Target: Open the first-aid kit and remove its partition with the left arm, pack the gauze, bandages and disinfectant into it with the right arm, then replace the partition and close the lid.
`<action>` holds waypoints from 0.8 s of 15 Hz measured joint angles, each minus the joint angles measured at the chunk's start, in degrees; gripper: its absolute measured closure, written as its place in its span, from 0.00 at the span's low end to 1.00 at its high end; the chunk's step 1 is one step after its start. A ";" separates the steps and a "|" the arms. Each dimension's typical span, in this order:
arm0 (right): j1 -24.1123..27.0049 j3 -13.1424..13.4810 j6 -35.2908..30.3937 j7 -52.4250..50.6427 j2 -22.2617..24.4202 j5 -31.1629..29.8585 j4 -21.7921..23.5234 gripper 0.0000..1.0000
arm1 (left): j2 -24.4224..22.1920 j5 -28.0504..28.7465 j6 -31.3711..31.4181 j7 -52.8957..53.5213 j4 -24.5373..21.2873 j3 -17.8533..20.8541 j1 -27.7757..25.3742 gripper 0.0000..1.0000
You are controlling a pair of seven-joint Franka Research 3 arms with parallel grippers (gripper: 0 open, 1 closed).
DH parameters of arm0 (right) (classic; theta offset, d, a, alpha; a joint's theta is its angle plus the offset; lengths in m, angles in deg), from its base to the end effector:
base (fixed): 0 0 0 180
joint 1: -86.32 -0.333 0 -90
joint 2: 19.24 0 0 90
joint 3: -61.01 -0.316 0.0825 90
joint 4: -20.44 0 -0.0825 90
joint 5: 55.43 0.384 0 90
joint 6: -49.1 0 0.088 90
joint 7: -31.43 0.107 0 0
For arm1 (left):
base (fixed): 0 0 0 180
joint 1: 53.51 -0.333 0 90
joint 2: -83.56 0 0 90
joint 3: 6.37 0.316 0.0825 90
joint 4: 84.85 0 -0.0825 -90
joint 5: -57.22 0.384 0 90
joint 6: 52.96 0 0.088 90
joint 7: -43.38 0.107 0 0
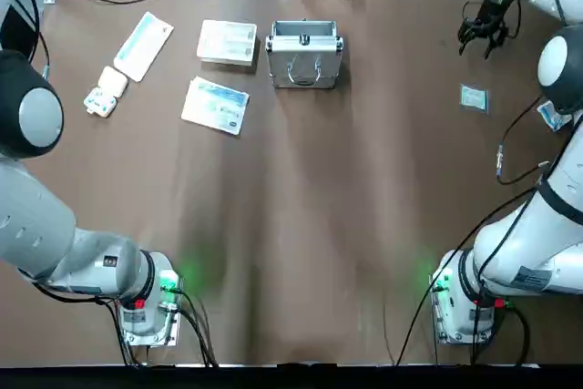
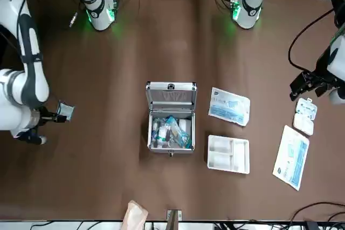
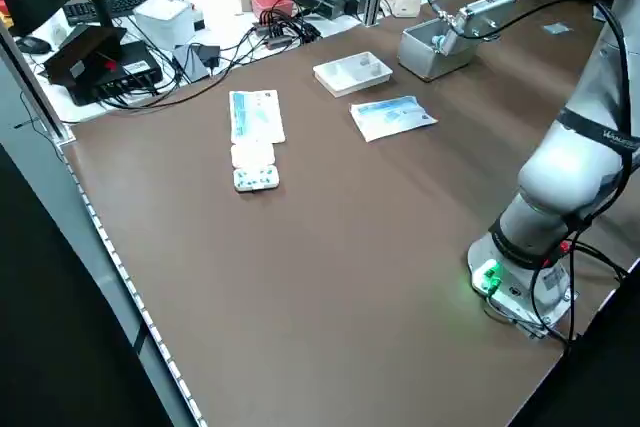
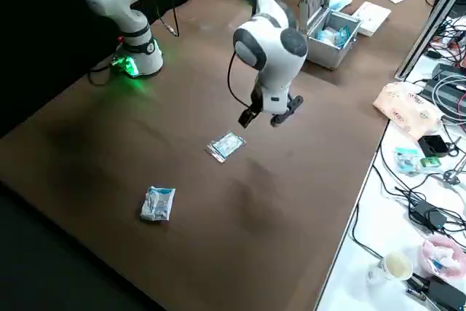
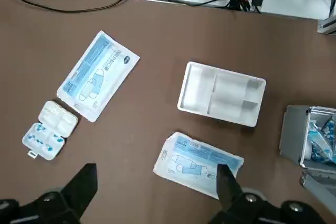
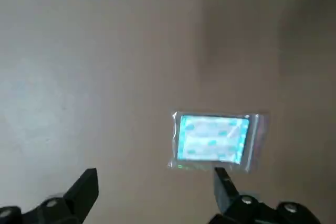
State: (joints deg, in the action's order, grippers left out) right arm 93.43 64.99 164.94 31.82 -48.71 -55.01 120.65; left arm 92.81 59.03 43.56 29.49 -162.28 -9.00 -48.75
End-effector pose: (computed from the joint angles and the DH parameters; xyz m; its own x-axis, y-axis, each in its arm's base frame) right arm 0.6243 -0.1186 0.2616 0.9513 -0.1961 -0.2378 -0.1945 -0.9804 0.0301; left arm 0.6114 -0.0735 0.6460 0.9786 0.1134 0.1718 0.1120 -0.9936 0.0176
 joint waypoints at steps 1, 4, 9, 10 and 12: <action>0.21 0.00 3.19 0.00 -0.21 0.00 2.41 0.03 | -0.14 0.00 -0.19 -0.37 0.00 -0.06 0.16 0.00; 0.60 0.00 7.00 0.00 -1.62 0.00 5.97 0.17 | -0.32 0.00 -0.46 -1.38 0.00 -0.28 0.80 0.00; 0.64 -0.04 7.05 0.01 -3.68 0.00 6.24 0.42 | -0.32 0.00 -0.41 -1.54 0.00 -0.31 0.76 0.00; 0.71 -0.03 7.05 0.01 -3.99 0.00 6.24 0.45 | -0.32 0.01 -0.27 -1.54 0.00 -0.31 0.74 0.00; 0.98 -0.03 7.04 0.01 -4.47 0.01 6.24 0.51 | -0.29 0.01 -0.12 -1.55 0.00 -0.31 0.75 0.00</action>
State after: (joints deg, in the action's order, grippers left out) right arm 94.40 64.97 171.98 31.83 -53.18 -55.01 126.89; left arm 92.52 59.03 43.44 27.94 -162.28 -9.31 -48.00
